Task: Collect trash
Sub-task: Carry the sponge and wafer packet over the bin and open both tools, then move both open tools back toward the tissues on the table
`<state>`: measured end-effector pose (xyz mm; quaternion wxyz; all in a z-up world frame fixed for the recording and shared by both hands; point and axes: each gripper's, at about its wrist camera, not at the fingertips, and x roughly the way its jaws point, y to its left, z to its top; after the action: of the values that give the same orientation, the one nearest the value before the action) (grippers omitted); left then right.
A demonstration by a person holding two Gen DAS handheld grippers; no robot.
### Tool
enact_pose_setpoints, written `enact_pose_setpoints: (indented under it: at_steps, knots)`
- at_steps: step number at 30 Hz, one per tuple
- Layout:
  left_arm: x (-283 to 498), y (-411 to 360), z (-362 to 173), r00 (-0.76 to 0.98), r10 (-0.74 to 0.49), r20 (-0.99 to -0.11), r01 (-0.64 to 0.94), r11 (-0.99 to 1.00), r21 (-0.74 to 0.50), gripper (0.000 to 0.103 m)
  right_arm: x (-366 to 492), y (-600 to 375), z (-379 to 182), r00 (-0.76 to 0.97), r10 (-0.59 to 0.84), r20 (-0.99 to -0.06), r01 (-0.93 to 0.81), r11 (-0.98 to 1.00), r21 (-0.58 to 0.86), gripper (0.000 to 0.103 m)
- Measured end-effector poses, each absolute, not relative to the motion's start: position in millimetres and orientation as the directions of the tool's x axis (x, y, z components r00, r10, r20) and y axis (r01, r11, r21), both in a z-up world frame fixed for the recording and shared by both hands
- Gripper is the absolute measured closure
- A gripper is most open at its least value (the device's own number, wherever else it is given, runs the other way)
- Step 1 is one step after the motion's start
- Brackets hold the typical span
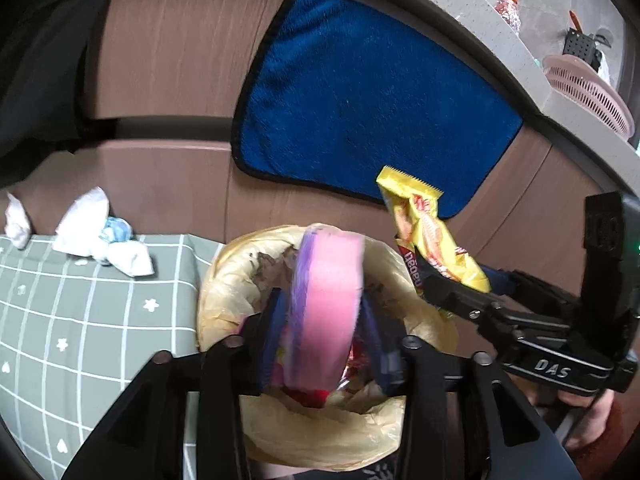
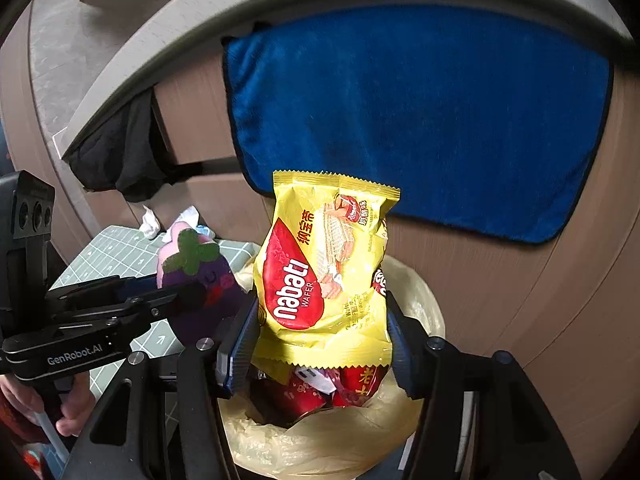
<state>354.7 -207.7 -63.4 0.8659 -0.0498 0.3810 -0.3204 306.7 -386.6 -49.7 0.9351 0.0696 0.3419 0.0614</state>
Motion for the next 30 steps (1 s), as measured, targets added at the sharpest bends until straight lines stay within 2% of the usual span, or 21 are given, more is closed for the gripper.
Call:
enact_pose_setpoints:
  at_steps: [4,11,18,30]
  knots:
    - [359.5,-196.6,-62.2,0.510,-0.601,-0.616,0.478,0.793,-0.378,0.053,309.3,-391.5,-58.5,0.749,0.142,-0.647,-0.029,0.983,0.182,0.042]
    - [346.0,-172.7,-38.3,0.550,-0.594,-0.587,0.461,0.802,-0.380,0.053,303.3,-386.5,-50.8,0.752,0.133,-0.646,-0.013,0.982,0.187,0.038]
    - [305.5,-144.4,11.3,0.611,-0.595,-0.522,0.482,0.803,-0.350,0.053,268.0,-356.8,1.7,0.808,0.116,-0.577,-0.050,0.990,0.129,0.038]
    - [233.8,-76.2,103.6,0.708,-0.619,-0.340,0.499,0.779,-0.380,0.053,208.0,-293.6,102.1,0.898,0.112,-0.426,-0.108,0.994,0.035,0.034]
